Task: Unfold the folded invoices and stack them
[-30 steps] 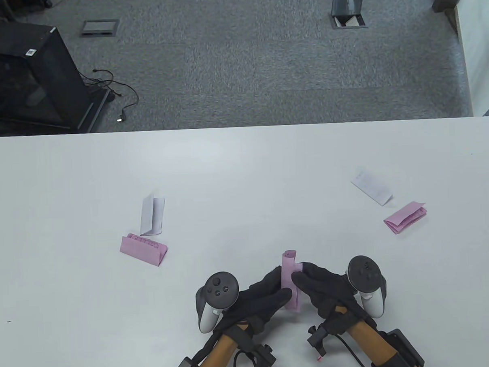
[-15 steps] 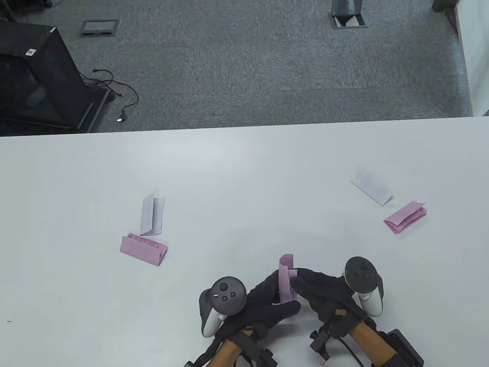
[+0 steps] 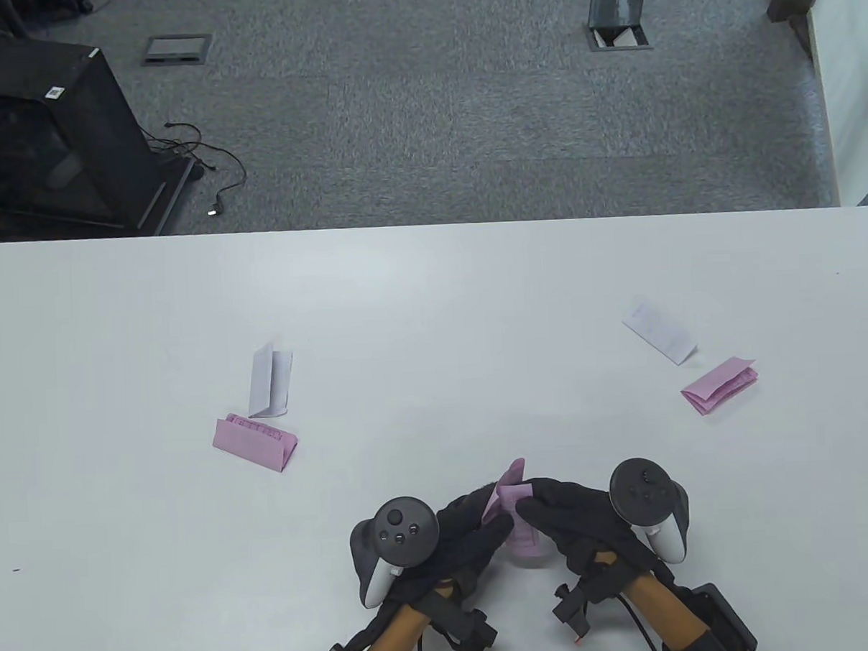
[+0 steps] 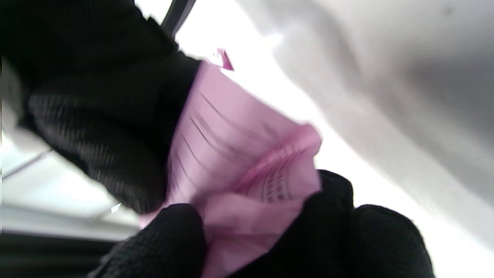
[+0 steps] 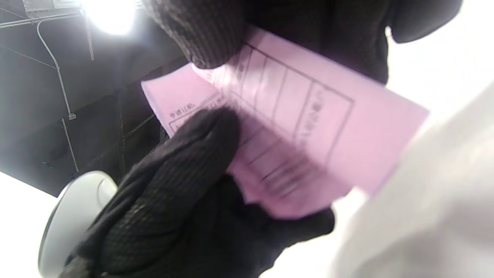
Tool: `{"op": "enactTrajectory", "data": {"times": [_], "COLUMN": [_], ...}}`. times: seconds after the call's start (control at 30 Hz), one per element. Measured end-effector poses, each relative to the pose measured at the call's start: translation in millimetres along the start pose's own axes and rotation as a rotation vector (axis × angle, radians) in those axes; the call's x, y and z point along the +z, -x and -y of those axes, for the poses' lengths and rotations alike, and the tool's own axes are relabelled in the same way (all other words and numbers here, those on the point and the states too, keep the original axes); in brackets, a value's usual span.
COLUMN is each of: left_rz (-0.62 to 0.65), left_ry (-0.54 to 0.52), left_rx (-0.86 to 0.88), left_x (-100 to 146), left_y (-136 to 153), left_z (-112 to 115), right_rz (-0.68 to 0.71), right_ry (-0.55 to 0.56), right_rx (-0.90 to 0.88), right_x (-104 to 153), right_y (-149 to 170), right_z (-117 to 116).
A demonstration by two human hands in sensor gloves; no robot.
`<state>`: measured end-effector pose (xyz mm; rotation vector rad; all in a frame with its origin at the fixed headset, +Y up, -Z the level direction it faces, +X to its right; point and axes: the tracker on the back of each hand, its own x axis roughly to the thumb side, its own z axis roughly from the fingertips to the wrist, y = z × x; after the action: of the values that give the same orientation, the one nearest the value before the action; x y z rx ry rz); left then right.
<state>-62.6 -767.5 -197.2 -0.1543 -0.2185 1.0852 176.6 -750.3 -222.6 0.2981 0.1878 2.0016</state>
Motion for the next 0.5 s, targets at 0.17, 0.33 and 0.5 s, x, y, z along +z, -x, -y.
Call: {"op": "enactTrajectory", "data": {"times": [0.17,0.33,0.5], "left_rz": [-0.101,-0.203,-0.293], "left_ry": [-0.115,-0.139,-0.031], "left_rx": [0.065,0.048,-0.095], "left_x": [4.1,4.0,-4.2], "left_y": [10.7,20.7,17.7], "left_z": [-24.5,-36.5,-30.9], "right_rz": [-0.023,-0.054,-0.09], "right_ry": [0.092,0.164,0.134], "right_rx": [0.06,0.16,0.279], "right_x": [0.5,0.2,-3.8], "right_y": [6.8,16.4,24.3], "right_z": [23.8,42.3,40.2]}}
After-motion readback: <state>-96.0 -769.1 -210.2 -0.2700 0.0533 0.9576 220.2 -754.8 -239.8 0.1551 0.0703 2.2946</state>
